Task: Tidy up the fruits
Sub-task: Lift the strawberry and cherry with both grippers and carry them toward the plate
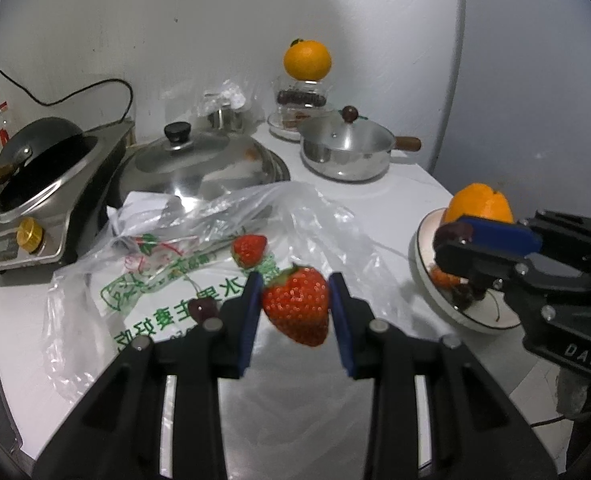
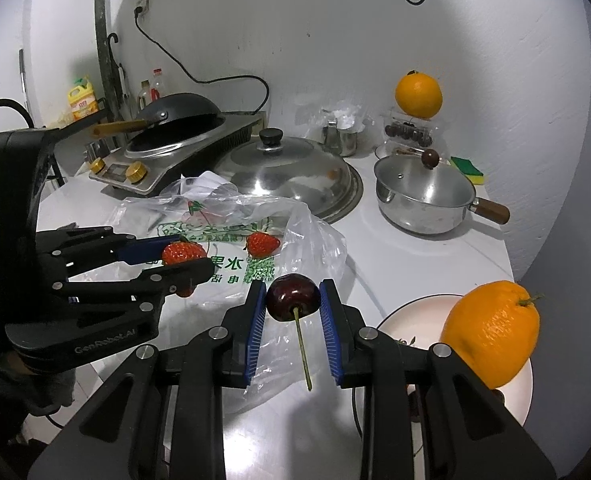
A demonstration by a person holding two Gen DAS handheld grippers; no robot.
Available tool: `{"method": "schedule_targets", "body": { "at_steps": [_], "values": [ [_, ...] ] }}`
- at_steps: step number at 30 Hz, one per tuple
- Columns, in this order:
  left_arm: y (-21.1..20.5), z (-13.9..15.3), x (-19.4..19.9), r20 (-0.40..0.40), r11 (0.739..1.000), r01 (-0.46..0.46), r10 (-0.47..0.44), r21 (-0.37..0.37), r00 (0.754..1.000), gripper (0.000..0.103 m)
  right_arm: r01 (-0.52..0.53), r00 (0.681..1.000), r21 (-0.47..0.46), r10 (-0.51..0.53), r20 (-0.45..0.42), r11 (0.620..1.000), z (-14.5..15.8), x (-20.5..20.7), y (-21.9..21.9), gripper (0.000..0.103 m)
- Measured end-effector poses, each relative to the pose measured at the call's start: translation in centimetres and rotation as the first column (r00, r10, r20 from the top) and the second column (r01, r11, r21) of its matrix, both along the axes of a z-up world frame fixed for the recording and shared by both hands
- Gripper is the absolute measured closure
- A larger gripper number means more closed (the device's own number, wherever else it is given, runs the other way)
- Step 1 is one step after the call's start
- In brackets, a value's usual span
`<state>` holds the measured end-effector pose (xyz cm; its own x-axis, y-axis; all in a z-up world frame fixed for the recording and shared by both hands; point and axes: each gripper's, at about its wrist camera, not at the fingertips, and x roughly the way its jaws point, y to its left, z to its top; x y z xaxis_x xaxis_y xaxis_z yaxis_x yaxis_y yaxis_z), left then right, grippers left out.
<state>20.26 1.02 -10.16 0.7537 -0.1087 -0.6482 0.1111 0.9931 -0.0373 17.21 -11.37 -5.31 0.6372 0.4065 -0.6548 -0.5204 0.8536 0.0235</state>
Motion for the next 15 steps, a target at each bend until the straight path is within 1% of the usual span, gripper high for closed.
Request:
{"method": "schedule_targets", "body": {
  "at_steps": [15],
  "values": [
    [-2.2, 1.5, -1.9, 0.026, 1.0, 0.027, -0.027, 0.016, 0.999, 0.069, 0.026, 0.999, 0.01, -0.026, 0.018, 1.0, 0.8, -2.0, -2.1, 0.074]
  ]
}}
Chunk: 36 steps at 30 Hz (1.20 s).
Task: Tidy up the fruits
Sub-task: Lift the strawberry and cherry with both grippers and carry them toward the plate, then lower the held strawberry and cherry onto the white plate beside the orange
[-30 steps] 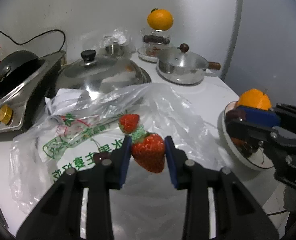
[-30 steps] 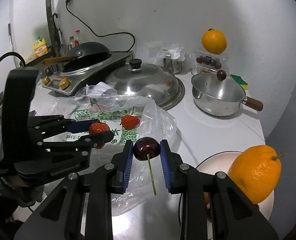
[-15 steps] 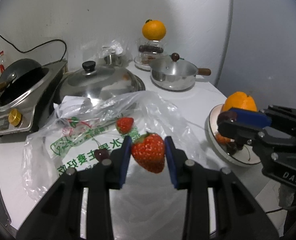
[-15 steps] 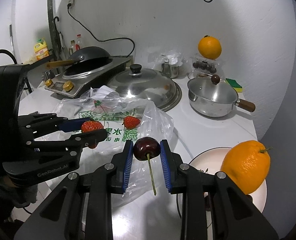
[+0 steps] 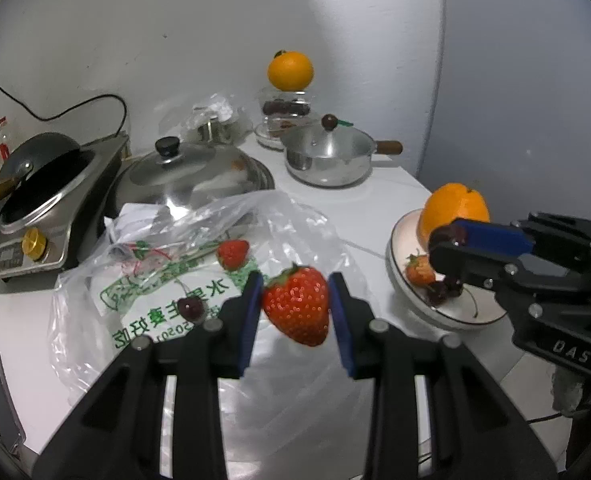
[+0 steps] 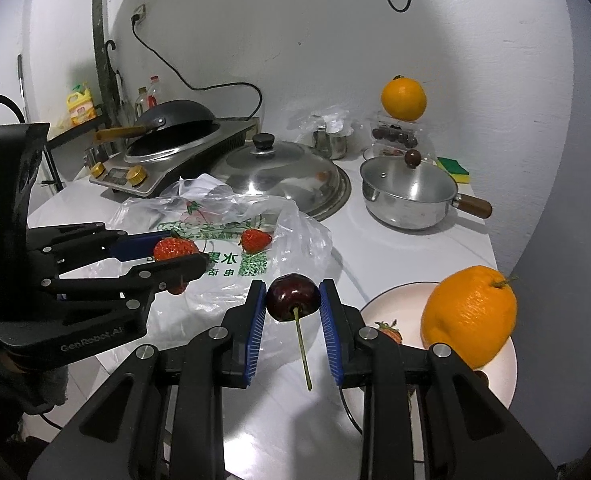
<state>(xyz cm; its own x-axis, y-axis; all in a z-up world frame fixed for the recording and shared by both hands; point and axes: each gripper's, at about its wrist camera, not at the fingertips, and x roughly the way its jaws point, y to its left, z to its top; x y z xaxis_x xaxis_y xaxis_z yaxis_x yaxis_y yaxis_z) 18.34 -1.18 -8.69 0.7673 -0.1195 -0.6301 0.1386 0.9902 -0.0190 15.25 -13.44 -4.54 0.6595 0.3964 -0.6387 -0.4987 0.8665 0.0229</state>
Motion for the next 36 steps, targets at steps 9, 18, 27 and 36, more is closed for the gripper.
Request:
{"method": "schedule_targets", "body": {
  "at_steps": [9, 18, 27, 36],
  "values": [
    [-2.0, 0.5, -0.7, 0.01, 1.0, 0.024, -0.024, 0.004, 1.0, 0.069, 0.021, 1.0, 0.002, -0.021, 0.01, 1.0, 0.4, -1.0, -1.8, 0.074],
    [-4.7, 0.6, -1.2, 0.012, 0.998, 0.064, -0.064, 0.008, 0.998, 0.069, 0.059, 0.998, 0.003, -0.059, 0.013, 0.998, 0.4, -2.1, -4.4, 0.074],
    [-7.5, 0.4, -1.1, 0.007, 0.994, 0.105, -0.106, 0.018, 0.994, 0.069, 0.105, 0.994, 0.009, -0.105, 0.004, 0.994, -0.1, -2.7, -7.5, 0.074],
    [-10.4, -0.2, -0.9, -0.009, 0.988, 0.152, -0.152, 0.016, 0.988, 0.069, 0.149, 0.989, 0.012, -0.149, -0.004, 0.989, -0.5, -3.1, -10.5, 0.074]
  ]
}}
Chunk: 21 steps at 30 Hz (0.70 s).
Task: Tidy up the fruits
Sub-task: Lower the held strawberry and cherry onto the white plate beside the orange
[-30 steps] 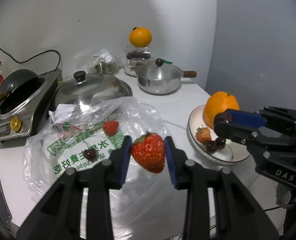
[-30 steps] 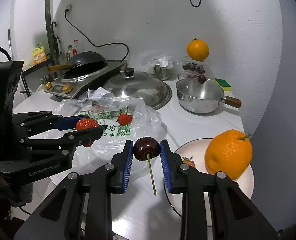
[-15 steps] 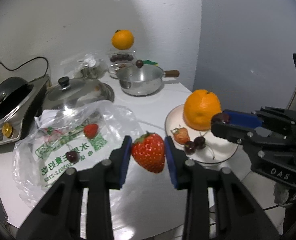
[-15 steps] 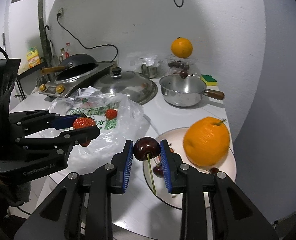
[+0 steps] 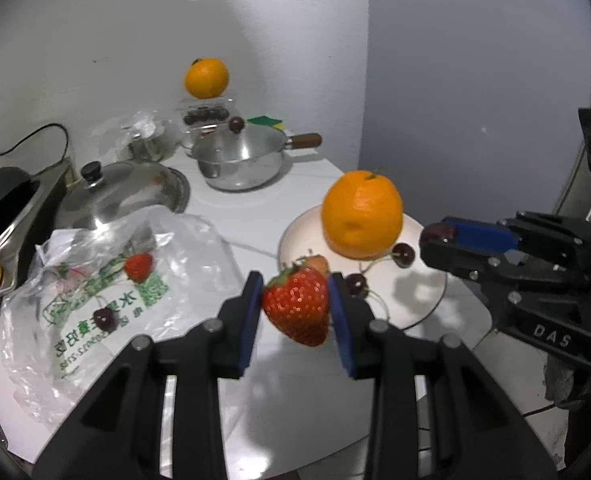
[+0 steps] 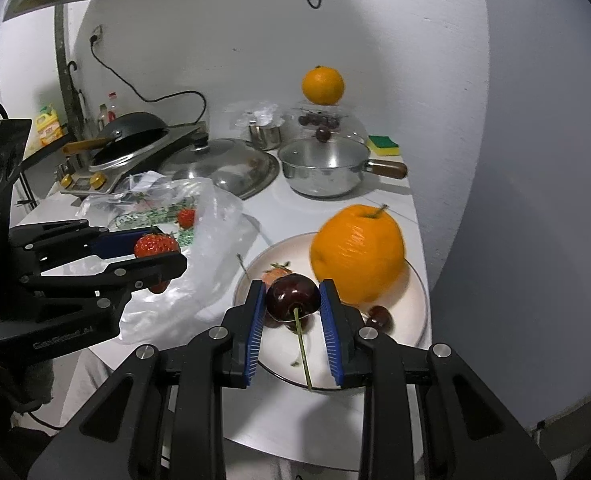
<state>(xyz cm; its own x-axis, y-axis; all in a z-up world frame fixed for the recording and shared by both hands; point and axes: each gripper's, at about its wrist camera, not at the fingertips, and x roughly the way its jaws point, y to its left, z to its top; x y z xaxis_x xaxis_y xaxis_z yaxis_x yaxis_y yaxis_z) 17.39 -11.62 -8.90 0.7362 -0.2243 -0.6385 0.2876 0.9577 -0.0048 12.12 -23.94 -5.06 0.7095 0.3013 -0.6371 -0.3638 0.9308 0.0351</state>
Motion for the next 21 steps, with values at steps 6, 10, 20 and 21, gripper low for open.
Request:
{"method": "schedule_targets", "body": {
  "at_steps": [6, 10, 20, 21],
  "values": [
    [-1.6, -0.7, 0.2, -0.015, 0.999, 0.033, -0.033, 0.0, 0.999, 0.069, 0.029, 1.0, -0.002, -0.029, -0.008, 1.0, -0.3, -0.2, -1.6, 0.074],
    [-2.3, -1.2, 0.4, -0.027, 0.999, 0.048, -0.048, -0.001, 0.998, 0.069, 0.042, 0.999, 0.0, -0.042, -0.018, 0.999, -0.7, -0.1, -2.3, 0.074],
    [-4.1, -3.0, 1.4, -0.065, 0.996, 0.084, -0.084, -0.011, 0.994, 0.069, 0.064, 0.997, 0.004, -0.063, -0.046, 0.998, -1.9, 0.3, -3.8, 0.074],
    [-4.4, -3.2, 1.6, -0.071, 0.996, 0.088, -0.089, -0.012, 0.994, 0.069, 0.065, 0.997, 0.004, -0.065, -0.051, 0.998, -2.1, 0.5, -3.9, 0.074]
  ]
}}
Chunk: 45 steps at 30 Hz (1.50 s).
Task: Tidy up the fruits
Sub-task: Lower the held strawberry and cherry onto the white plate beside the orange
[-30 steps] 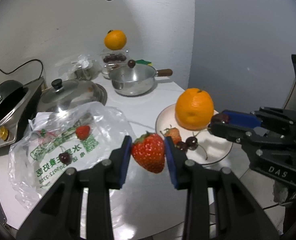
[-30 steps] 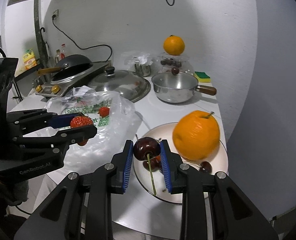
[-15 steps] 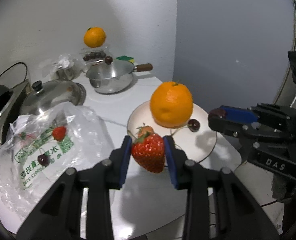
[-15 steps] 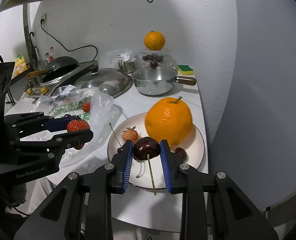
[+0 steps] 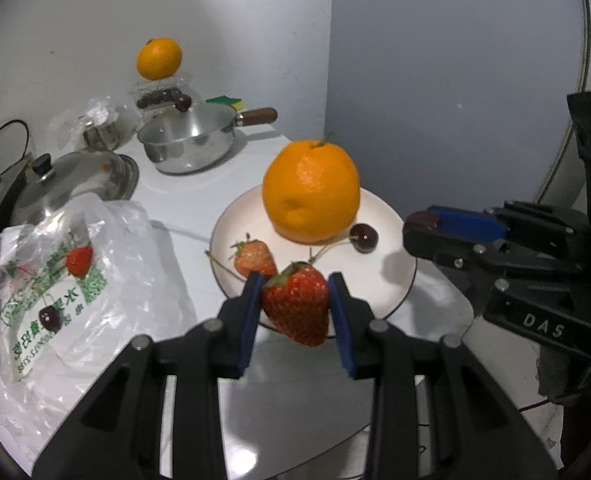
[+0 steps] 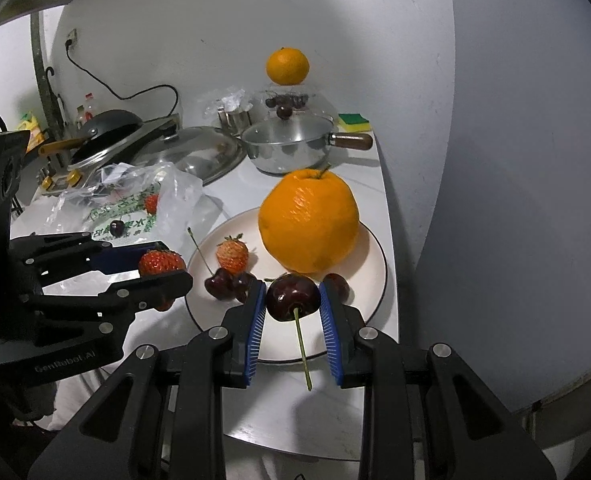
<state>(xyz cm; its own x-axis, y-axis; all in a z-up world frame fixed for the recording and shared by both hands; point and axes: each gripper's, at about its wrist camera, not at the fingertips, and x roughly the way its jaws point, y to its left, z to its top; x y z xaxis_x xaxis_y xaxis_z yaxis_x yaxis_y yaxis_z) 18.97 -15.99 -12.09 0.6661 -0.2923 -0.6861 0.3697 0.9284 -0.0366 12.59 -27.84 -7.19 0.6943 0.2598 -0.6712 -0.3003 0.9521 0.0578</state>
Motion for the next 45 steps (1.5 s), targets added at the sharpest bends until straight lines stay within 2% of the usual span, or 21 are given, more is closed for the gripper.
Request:
{"method": "schedule_targets", "body": {
  "at_steps": [25, 45],
  "values": [
    [-1.4, -3.5, 2.9, -0.091, 1.0, 0.024, -0.024, -0.004, 0.996, 0.069, -0.007, 0.997, 0.012, 0.008, -0.078, 1.0, -3.3, 2.8, -0.3, 0.074],
    [-2.2, -3.5, 2.5, -0.103, 0.999, 0.043, -0.045, -0.014, 0.994, 0.066, -0.016, 0.995, 0.012, 0.018, -0.102, 1.0, -4.3, 3.5, -0.2, 0.074]
  ]
}}
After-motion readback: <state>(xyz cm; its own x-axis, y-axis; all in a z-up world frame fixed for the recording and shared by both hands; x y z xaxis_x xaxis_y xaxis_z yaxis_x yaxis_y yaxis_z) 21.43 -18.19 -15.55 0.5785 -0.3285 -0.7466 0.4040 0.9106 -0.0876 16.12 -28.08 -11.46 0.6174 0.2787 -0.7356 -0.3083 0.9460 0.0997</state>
